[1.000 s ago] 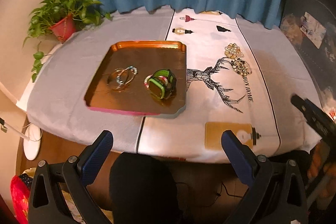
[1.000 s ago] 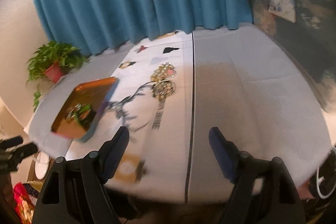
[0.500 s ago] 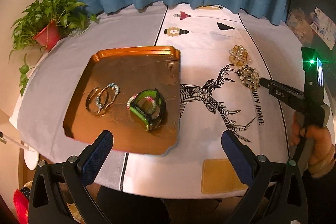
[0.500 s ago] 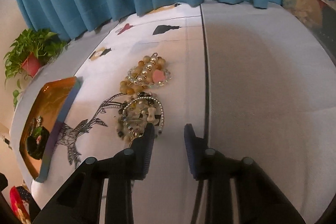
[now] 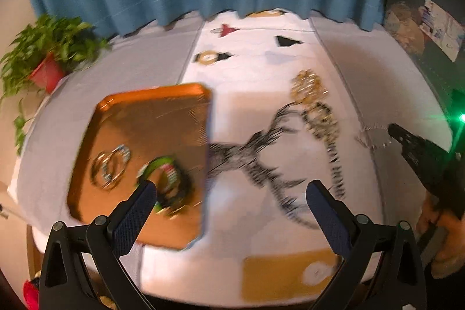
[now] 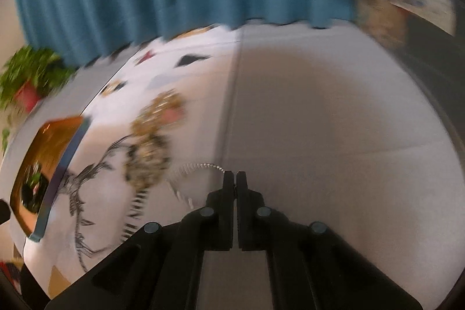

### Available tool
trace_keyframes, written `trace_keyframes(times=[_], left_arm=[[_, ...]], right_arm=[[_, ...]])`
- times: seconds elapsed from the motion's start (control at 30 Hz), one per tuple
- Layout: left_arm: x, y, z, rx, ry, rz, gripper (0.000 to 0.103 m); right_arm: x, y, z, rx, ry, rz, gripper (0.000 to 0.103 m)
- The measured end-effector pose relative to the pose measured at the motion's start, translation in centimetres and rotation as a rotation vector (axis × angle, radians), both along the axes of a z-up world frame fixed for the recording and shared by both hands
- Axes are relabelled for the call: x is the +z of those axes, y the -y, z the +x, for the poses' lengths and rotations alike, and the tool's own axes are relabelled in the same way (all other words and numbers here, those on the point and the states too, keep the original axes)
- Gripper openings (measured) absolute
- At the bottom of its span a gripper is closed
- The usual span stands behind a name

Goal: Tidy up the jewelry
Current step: 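Close the right tool on the silver chain bracelet while the left tool moves to the dark beaded bracelet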

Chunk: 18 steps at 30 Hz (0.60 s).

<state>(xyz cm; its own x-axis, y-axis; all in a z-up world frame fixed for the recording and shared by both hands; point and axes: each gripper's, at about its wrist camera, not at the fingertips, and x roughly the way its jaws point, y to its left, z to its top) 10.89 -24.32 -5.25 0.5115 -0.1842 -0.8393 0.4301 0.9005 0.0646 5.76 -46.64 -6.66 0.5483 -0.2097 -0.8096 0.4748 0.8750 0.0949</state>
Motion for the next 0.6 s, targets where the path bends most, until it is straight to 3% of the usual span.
trace_keyframes(times=[0.17,0.3,0.5,0.6], left_arm=[[-1.0,5.0,2.1,-0.102,-0.058,-0.034,0.102],[-2.2,9.2,4.6,-0.186,-0.162,-0.068,0.102],[-4.8,11.5,9.2,-0.085,-0.346,-0.134,0.100],[-5.3,12.2,10.1,-0.072,-0.401,-0.162,0.092]], right_arm=[[-1.1,2.4,-1.0,-0.051,-0.021,-0.005,0.002],[-1.4,3.5,-1.2,-0.049,-0.005,0.042,0.002],[-1.9,4.6,-1.7,-0.040,0.020,0.129,0.002],[-2.1,4.7,-1.8,-0.036,0.023,0.143,0.002]])
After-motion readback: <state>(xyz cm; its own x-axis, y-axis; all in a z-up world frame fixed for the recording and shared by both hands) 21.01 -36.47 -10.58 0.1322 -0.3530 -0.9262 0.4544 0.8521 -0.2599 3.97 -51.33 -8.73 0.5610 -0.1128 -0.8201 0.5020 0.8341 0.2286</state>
